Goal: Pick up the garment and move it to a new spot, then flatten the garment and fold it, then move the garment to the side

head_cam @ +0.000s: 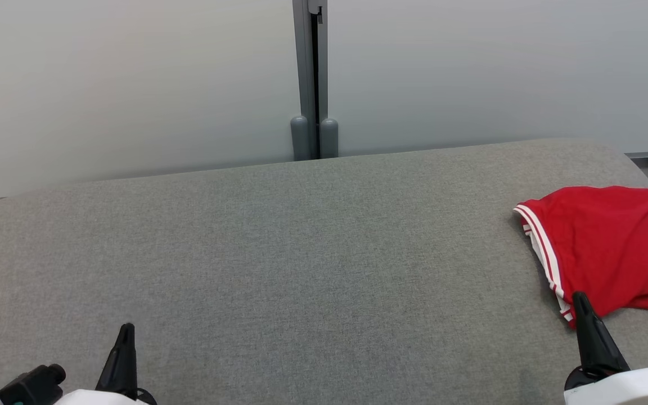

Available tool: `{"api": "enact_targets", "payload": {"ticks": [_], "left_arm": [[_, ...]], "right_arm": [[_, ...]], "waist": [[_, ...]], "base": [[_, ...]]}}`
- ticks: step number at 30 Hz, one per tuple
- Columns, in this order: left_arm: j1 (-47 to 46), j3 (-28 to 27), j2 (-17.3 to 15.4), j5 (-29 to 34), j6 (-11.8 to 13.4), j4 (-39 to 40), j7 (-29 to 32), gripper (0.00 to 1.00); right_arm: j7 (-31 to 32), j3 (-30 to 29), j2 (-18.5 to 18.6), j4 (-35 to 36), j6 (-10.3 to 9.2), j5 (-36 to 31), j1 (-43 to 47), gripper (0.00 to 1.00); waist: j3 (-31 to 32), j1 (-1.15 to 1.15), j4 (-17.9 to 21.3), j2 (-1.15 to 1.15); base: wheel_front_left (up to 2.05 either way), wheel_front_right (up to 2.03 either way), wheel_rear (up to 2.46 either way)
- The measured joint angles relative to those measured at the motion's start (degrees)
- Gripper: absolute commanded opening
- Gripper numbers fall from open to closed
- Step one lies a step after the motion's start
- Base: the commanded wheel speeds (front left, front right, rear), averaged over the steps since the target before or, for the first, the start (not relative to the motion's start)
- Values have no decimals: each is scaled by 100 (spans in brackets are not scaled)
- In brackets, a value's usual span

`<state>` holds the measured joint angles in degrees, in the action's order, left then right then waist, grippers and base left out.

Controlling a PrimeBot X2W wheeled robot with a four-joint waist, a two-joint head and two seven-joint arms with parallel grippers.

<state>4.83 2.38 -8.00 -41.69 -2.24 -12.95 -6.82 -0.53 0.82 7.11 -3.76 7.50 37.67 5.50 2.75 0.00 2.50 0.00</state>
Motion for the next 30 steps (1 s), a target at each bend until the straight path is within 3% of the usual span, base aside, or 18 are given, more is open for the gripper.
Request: {"api": "enact_targets", "payload": {"ticks": [30], "left_arm": [[-420,-349,202,-1984,-201,-45,531,0]], "right_arm": [[218,-226,-118,-413,-1,2194,-441,0]], "waist": [[-86,0,-74,0]], "base": [[0,0,0]]}}
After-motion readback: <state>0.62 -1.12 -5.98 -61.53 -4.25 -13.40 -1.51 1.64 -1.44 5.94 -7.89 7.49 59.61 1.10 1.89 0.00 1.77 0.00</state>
